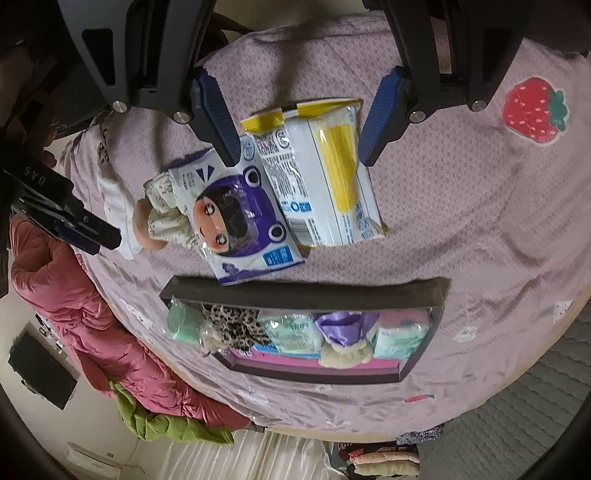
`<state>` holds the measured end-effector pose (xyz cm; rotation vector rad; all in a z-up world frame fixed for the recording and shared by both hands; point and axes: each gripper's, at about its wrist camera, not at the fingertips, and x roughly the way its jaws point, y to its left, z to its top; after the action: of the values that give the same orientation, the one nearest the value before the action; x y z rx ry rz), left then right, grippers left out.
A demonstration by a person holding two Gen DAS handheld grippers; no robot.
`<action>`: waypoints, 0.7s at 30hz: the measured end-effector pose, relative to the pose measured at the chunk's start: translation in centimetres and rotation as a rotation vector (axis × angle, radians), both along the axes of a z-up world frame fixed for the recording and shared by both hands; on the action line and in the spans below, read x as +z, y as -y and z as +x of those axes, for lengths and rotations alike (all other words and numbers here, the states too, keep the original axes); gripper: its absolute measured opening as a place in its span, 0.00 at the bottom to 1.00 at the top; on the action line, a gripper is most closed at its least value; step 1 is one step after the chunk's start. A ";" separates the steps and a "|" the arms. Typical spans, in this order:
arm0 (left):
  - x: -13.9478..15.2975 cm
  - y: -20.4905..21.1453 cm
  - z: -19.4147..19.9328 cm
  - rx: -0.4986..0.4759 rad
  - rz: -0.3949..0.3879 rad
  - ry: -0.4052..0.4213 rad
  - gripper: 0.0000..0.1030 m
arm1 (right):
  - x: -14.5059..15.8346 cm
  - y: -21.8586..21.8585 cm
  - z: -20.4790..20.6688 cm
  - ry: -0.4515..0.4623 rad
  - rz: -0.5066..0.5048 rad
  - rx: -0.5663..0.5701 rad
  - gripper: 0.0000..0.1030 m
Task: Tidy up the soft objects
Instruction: 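Move left tool to the yellow-white wipes pack while right tool approaches the peach makeup sponge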
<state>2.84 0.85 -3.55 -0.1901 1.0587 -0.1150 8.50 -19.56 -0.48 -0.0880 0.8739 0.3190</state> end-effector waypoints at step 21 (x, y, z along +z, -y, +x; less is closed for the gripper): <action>-2.8 0.3 0.9 0.073 0.115 -0.075 0.75 | -1.3 -0.2 0.4 -0.037 -0.014 0.005 0.73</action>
<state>3.69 0.55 -6.32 -0.1292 1.1283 0.0189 8.86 -19.35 -1.76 -0.0974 0.9125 0.3201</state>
